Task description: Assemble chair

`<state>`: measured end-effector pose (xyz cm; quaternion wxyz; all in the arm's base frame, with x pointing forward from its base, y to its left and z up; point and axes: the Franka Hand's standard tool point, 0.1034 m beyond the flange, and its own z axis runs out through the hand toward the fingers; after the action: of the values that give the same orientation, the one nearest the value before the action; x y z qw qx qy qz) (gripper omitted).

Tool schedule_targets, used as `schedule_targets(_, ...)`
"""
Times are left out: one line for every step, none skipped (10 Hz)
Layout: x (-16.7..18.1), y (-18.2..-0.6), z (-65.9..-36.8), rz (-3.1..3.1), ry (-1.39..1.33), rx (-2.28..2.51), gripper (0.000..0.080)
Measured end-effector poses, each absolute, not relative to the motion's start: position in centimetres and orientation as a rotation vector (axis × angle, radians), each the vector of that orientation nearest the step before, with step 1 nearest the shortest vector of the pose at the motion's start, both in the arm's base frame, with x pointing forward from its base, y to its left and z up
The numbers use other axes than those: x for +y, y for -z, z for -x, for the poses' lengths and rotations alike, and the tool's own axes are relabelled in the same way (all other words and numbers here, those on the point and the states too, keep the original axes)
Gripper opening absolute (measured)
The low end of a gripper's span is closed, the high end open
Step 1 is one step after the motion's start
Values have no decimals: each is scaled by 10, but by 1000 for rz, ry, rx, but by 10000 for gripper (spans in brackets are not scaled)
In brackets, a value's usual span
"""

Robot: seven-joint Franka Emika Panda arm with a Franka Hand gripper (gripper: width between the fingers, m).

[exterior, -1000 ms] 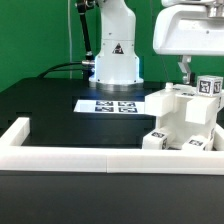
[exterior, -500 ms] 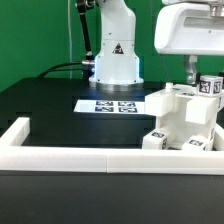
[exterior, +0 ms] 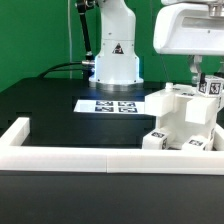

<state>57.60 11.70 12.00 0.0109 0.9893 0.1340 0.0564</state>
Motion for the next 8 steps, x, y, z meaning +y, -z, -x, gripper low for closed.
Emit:
schedule_targets(117,-120,-576,-3118,-184,196,285)
schedule_targets(117,-120,-576,-3135,-192,-19,285)
schedule_targets(118,-120,-576,-3138,-193,-142,285)
schedule_targets(118,-120,-576,-3133,-193,-297,287)
schedule_targets(119,-119,-576,-3124,-193,-426,287)
schedule_targets(119,-119,-577,-3101,-195,-607,287)
schedule_targets(120,-119,-577,-3076,-195,-753,287)
schedule_targets(120,-119,-577,-3037,-191,-926,287)
